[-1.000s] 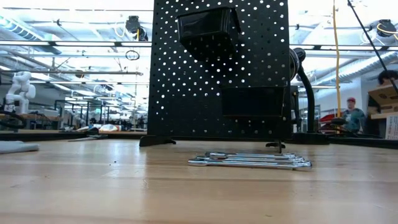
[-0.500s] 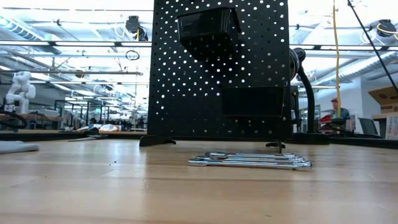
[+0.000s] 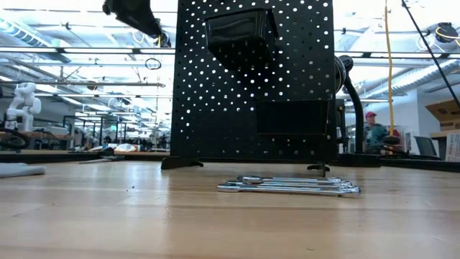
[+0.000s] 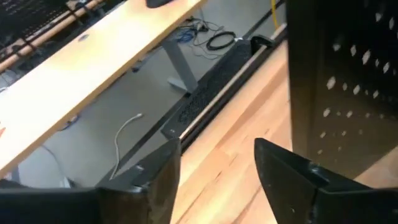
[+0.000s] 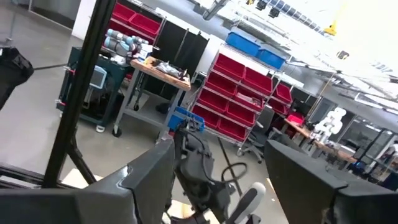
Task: Hang tools onto peg board
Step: Unhang the black pliers from the black peg board
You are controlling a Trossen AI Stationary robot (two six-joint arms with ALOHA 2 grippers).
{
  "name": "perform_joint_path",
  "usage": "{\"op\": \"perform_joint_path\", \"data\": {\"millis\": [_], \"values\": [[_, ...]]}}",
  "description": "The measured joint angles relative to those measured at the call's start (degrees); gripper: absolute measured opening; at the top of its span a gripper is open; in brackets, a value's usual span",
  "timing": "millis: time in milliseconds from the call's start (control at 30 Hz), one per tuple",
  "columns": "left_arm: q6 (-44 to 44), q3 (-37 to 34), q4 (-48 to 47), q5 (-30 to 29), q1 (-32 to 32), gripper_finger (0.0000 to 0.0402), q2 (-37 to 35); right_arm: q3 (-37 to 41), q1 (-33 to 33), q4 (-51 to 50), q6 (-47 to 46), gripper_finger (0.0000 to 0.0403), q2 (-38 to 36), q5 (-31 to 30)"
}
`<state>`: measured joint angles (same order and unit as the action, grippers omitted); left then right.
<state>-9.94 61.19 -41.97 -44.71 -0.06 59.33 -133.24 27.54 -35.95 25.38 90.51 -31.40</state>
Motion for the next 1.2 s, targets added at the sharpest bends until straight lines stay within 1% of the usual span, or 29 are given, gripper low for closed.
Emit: {"op": "perform_joint_path", "data": {"millis": [67, 133, 233, 400, 533, 667, 867, 1200], "values": [[2.1, -2.3, 4.6, 2.6, 0.8, 0.0218, 0.0, -1.8, -0.6, -1.9, -1.6, 0.0246, 1.6, 0.0], [4.1, -4.5, 10.4, 5.4, 1.6, 0.0218, 0.0, -1.1, -1.2, -2.5, -2.3, 0.0247, 1.6, 0.0], [5.8, -6.9, 16.2, 7.9, 3.3, 0.0218, 0.0, -1.8, -2.5, -3.7, -4.2, 0.0247, 2.4, -0.1], [5.8, -8.6, 18.4, 11.8, 6.9, 0.0219, 0.0, -1.8, -2.8, -3.1, -4.3, 0.0247, 3.3, 0.0], [7.5, -10.5, 23.7, 18.6, 8.7, 0.0219, 0.0, -1.8, -2.8, -2.3, -4.3, 0.0247, 3.8, 0.0], [8.9, -12.0, 28.5, 25.9, 9.0, 0.0219, 0.2, -1.8, -2.9, -2.2, -4.2, 0.0247, 5.0, 0.0], [8.8, -12.0, 30.0, 32.3, 8.9, 0.0219, 0.7, -1.8, -3.6, -2.0, -4.1, 0.0247, 5.9, 0.0], [8.5, -12.0, 31.0, 36.2, 6.4, 0.0219, 0.7, -1.8, -4.4, -7.5, -8.7, 0.0247, 6.0, 0.0]]}}
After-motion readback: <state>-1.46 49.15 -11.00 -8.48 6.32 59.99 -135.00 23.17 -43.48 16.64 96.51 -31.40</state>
